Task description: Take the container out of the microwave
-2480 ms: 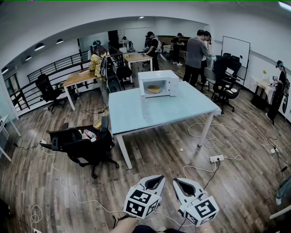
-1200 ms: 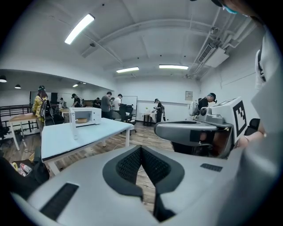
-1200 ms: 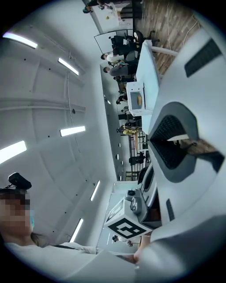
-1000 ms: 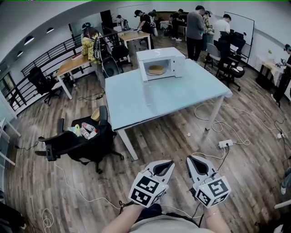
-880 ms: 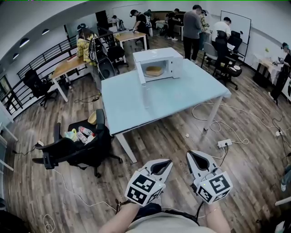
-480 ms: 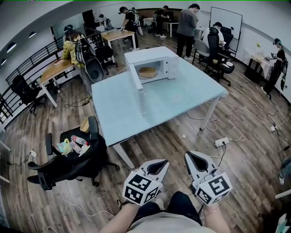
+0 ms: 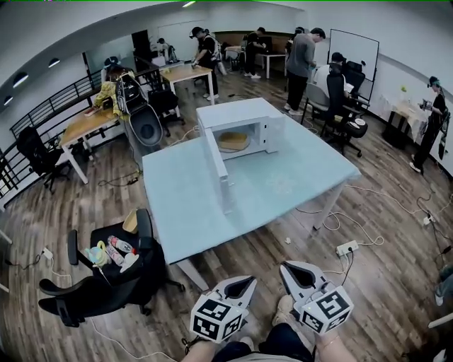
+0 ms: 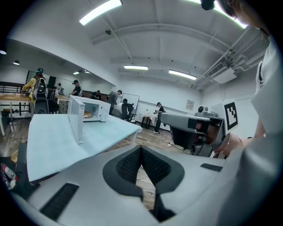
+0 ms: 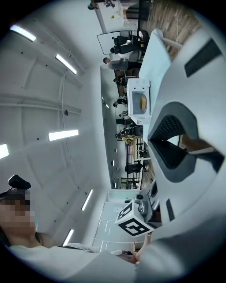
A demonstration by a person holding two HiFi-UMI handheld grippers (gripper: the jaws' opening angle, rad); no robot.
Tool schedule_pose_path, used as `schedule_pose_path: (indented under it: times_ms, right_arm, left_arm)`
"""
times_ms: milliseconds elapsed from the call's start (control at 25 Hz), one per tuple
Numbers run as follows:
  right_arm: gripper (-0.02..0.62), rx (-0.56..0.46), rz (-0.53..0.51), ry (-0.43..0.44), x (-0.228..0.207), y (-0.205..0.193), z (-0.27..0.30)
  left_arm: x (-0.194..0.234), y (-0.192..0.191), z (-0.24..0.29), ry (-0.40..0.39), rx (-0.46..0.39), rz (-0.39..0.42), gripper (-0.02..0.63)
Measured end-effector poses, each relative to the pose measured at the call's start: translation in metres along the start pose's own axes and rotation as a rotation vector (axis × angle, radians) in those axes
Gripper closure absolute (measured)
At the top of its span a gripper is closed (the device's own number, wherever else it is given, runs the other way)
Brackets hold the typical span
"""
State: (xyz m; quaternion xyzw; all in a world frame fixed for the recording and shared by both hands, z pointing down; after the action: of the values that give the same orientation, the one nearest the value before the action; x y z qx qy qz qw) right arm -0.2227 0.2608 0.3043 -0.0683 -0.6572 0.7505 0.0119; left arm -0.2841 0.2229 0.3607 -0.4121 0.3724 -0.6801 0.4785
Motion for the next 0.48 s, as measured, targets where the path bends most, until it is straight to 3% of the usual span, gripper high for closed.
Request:
schedule_pose_path:
  times_ms: [160, 480]
  right_arm:
    - [0.586, -0.019, -0.001, 0.001, -0.038, 0.008, 0.012]
    - [0.586, -0.05, 0.029, 0.029, -0.144, 0.017, 0.036]
  left_arm:
    - [0.014, 0.019, 0.03, 0.001, -0.022, -0.06, 0.594]
    - [0.022, 0.075, 0.126, 0.017, -0.019, -0.002, 0.595]
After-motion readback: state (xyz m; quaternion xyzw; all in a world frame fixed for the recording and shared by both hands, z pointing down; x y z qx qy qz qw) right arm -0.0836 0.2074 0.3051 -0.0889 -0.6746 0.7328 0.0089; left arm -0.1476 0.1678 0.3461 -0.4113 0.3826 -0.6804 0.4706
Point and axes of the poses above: the fingertips, and each gripper's own axes: z forward along the fingers, x to its left, y out of its top, the point moved 1 cm from there along -z, backward along the fingers, and after that the axes turned 7 degrees about y, right-handed, at the moved point
